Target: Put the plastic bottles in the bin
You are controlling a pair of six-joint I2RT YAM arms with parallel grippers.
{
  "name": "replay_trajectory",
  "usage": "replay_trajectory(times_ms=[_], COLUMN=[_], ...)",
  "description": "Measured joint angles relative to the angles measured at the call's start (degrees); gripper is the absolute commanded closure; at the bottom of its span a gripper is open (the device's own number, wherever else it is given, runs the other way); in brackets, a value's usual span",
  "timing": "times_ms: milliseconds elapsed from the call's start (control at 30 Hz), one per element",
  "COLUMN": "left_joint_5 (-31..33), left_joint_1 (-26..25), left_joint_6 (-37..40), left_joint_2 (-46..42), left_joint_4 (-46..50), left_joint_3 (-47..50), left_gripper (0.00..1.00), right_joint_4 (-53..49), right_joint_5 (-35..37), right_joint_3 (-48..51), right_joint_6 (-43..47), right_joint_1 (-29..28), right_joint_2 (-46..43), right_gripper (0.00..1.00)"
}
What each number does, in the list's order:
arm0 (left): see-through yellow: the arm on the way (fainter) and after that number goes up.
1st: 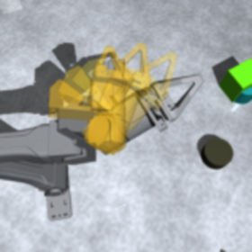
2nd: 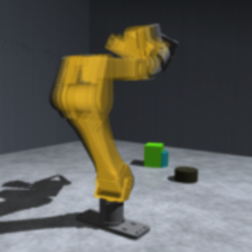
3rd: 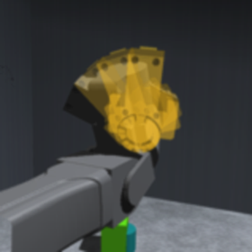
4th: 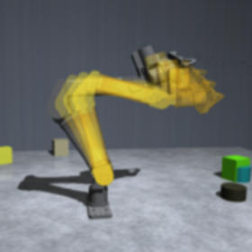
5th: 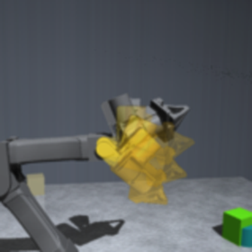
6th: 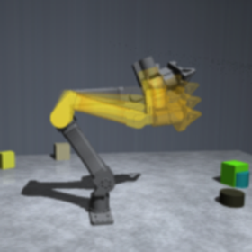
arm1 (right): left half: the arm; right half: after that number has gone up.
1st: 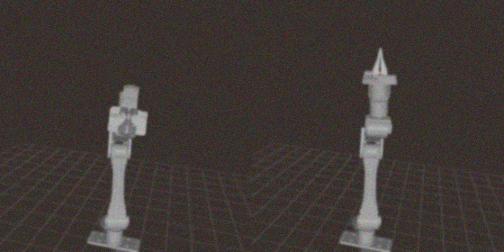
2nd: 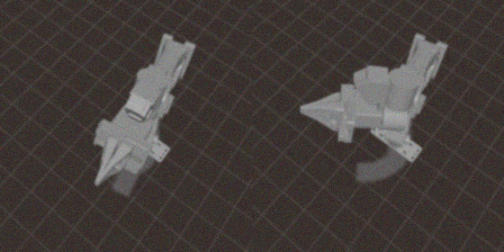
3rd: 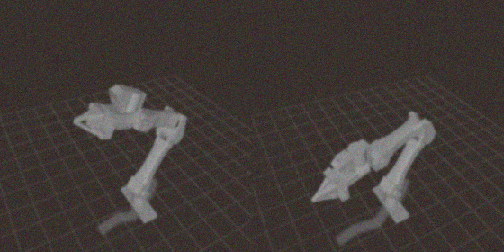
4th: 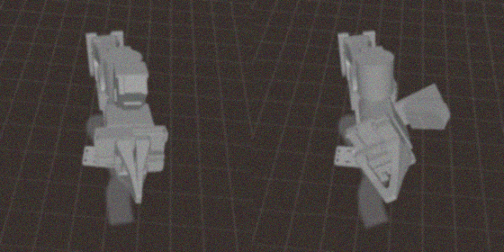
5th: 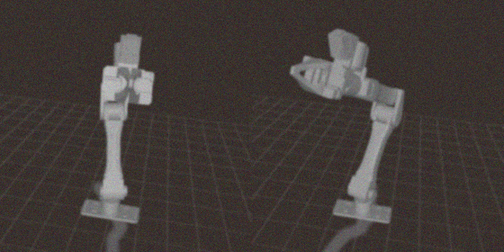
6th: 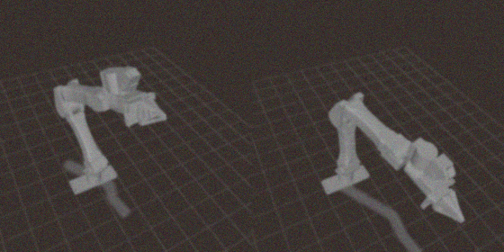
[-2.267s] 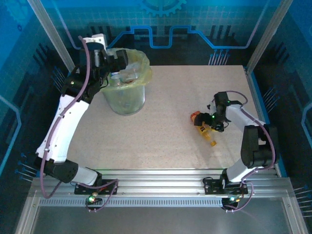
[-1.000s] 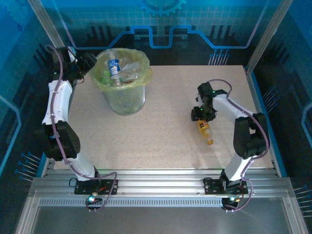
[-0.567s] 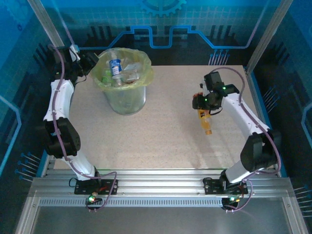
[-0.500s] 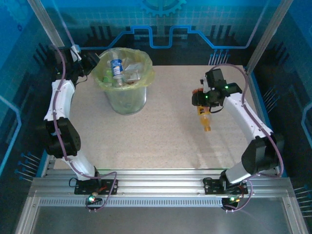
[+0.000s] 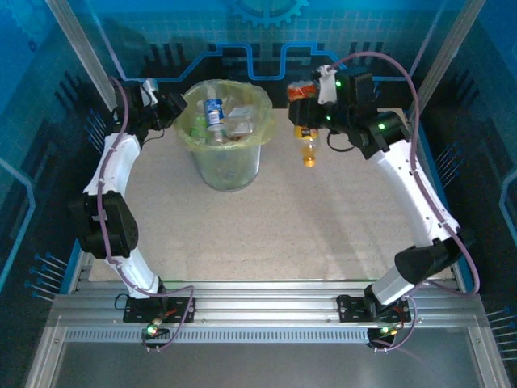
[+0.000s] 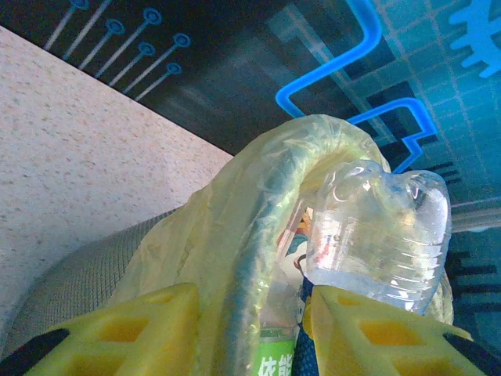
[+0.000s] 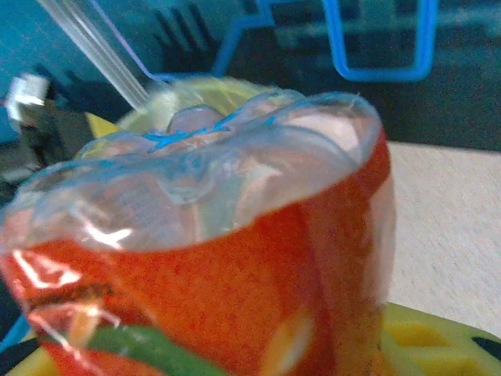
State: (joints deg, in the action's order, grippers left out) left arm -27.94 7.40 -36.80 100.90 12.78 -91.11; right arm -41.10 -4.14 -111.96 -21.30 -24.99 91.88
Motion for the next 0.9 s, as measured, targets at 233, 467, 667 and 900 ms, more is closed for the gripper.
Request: replay_trajectory(times_ms=[233, 467, 667, 900], left_joint_5=[-1.18, -2.54, -2.56, -1.49], left_joint_1=[-4.39, -5.92, -5.75, -3.87], left_joint_6=[-3.39, -6.67, -8.28, -8.44], left_joint_2=[0.0, -0.02, -0.22, -3.45], left_joint_4=[-4.09, -7.37, -7.58, -7.5], left_joint_3=[2.93, 5.55, 6.36, 6.97], left_gripper=[0.57, 0.51, 0.38, 0.24], right_joint_4=[0.35, 0.09, 2.25, 3.56], right_joint_5=[0.07, 0.26, 0.42, 1.79], right_joint_3=[-14.73, -30.34, -35.95, -39.5], right_joint_6=[0.35, 1.46, 2.29, 3.96], right_joint_1=[-4.98, -9.68, -12.83, -14.16], right_joint_2=[10.29, 20.0, 23.96, 29.86], right_gripper=[0.48, 0.48, 0.48, 0.46])
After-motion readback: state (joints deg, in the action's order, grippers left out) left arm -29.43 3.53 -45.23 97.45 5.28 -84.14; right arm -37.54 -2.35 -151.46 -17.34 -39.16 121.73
